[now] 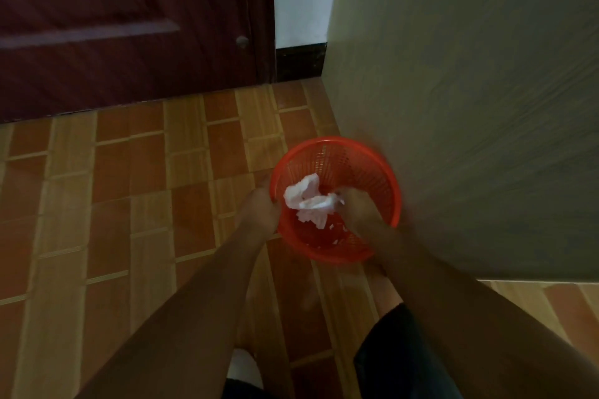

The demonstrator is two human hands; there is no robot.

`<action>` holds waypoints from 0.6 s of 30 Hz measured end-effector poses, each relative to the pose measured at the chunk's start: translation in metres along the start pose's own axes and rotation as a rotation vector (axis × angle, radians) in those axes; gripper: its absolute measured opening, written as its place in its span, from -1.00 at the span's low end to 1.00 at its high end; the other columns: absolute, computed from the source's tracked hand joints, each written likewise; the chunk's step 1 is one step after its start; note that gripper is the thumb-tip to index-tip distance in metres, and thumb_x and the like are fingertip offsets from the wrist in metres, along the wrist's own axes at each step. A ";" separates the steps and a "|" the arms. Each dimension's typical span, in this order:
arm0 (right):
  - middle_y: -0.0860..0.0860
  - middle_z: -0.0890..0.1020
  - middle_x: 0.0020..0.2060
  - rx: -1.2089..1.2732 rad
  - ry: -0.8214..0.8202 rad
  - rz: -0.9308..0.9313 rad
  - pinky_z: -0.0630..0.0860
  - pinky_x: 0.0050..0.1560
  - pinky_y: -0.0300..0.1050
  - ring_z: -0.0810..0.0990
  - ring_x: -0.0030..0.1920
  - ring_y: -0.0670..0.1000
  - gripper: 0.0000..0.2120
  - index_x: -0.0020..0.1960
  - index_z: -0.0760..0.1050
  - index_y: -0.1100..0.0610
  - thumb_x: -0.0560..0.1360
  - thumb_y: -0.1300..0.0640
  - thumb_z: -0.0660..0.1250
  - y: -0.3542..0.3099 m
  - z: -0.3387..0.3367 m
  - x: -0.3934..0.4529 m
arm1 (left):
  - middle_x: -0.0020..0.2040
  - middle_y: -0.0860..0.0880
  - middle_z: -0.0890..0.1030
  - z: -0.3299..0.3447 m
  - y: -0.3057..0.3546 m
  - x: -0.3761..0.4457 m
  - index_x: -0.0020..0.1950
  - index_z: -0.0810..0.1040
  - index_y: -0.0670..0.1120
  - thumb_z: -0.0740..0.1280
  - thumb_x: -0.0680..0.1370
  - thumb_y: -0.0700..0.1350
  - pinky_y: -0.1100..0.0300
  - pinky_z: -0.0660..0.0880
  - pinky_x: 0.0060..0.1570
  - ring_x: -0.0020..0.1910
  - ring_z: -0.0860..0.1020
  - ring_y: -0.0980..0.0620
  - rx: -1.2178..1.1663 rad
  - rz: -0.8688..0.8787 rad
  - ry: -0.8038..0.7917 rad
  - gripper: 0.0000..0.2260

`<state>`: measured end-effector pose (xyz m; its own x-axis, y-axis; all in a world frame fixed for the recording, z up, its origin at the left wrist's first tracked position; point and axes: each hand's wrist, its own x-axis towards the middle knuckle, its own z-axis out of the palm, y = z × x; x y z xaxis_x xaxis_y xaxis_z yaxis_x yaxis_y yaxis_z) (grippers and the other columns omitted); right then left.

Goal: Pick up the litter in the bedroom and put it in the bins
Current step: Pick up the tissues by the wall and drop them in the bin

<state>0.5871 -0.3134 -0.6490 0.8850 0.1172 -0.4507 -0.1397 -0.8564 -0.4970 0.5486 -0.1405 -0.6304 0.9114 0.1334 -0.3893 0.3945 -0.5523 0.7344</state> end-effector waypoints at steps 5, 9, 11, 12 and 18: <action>0.21 0.62 0.09 -0.175 -0.153 0.024 0.50 0.10 0.00 0.58 0.10 0.19 -0.74 0.16 0.50 0.24 0.52 0.27 0.17 0.011 0.008 0.002 | 0.12 -0.10 0.61 -0.001 -0.001 -0.001 0.31 0.41 0.02 0.16 0.58 -0.05 -0.10 0.57 0.04 0.00 0.60 -0.10 -0.038 -0.002 0.009 -0.70; 0.20 0.57 0.18 -0.234 -0.186 -0.017 0.43 0.21 0.01 0.53 0.18 0.19 -0.70 0.23 0.46 0.26 0.54 0.27 0.13 0.012 0.004 -0.003 | 0.13 -0.12 0.60 0.000 -0.003 0.003 0.39 0.32 0.04 0.16 0.57 -0.17 -0.11 0.57 0.01 -0.02 0.60 -0.14 -0.038 -0.010 0.032 -0.61; 0.19 0.58 0.16 -0.273 -0.135 -0.040 0.43 0.20 -0.01 0.54 0.17 0.18 -0.71 0.21 0.48 0.24 0.53 0.26 0.15 0.012 0.001 -0.003 | 0.15 -0.13 0.60 0.001 -0.002 0.004 0.39 0.31 0.04 0.16 0.56 -0.19 -0.10 0.56 0.04 0.01 0.60 -0.14 -0.049 -0.014 0.034 -0.60; 0.19 0.58 0.16 -0.290 -0.112 -0.041 0.45 0.19 -0.01 0.53 0.17 0.18 -0.71 0.21 0.48 0.22 0.52 0.24 0.17 0.011 -0.003 -0.004 | 0.16 -0.12 0.59 0.001 0.000 0.003 0.39 0.32 0.02 0.16 0.56 -0.18 -0.09 0.55 0.06 0.03 0.59 -0.14 -0.056 -0.018 0.032 -0.61; 0.18 0.57 0.16 -0.352 0.003 -0.100 0.50 0.12 0.03 0.55 0.14 0.19 -0.68 0.26 0.44 0.17 0.52 0.18 0.19 0.001 -0.031 -0.013 | 0.16 -0.12 0.58 -0.005 0.012 0.000 0.32 0.41 -0.06 0.20 0.57 -0.10 -0.05 0.53 0.09 0.07 0.58 -0.13 -0.097 -0.008 0.030 -0.68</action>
<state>0.5892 -0.3316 -0.6209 0.8879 0.2083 -0.4101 0.1088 -0.9614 -0.2526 0.5536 -0.1431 -0.6188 0.9107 0.1626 -0.3798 0.4100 -0.4688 0.7824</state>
